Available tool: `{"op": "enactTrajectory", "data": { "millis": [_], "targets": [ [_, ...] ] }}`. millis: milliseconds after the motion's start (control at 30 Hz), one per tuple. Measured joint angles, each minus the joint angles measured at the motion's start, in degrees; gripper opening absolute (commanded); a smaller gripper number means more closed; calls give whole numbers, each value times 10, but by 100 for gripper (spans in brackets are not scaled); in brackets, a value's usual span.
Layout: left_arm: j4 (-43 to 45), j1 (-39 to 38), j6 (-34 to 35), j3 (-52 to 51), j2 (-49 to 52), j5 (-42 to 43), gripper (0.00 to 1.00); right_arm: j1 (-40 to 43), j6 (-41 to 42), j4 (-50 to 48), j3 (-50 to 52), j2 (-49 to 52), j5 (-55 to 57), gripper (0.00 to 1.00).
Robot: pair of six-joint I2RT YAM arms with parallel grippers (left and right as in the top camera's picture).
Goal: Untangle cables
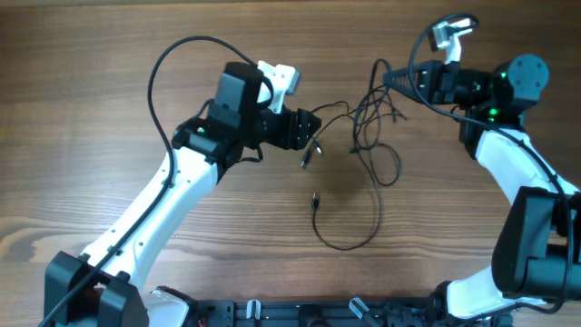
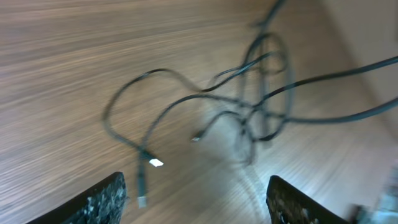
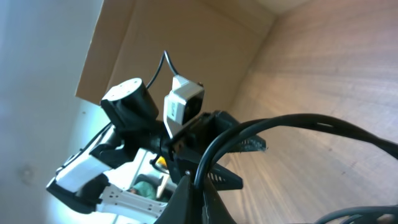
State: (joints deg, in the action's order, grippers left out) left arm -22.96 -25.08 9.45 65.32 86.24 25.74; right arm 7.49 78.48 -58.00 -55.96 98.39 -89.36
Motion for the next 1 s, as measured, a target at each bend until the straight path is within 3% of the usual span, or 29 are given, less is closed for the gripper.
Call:
{"op": "enactTrajectory", "data": {
  "millis": [133, 233, 333, 433, 567, 800, 900, 1000],
  "targets": [
    [-1, 12, 10, 0, 0, 69, 72, -26, 10, 136, -1, 0, 4, 5],
    [-9, 12, 12, 0, 0, 79, 72, -51, -26, 343, -5, -1, 53, 5],
    [-22, 12, 13, 0, 0, 83, 82, -89, -137, 586, -5, -1, 163, 5],
    [-53, 12, 9, 0, 0, 85, 82, -126, -234, 672, -4, -1, 254, 5],
    [-54, 4, -13, 0, 1, 85, 81, -172, -279, 696, -4, -21, 306, 4],
    [-53, -54, -63, 0, 4, 67, 79, -175, -257, 643, -13, -83, 289, 5],
    [-49, -61, -66, 0, 4, 55, 70, -175, -231, 614, -13, -84, 253, 5],
    [-33, -61, -71, 0, 4, 37, 44, -175, -212, 605, -13, -84, 221, 5]
  ]
}}
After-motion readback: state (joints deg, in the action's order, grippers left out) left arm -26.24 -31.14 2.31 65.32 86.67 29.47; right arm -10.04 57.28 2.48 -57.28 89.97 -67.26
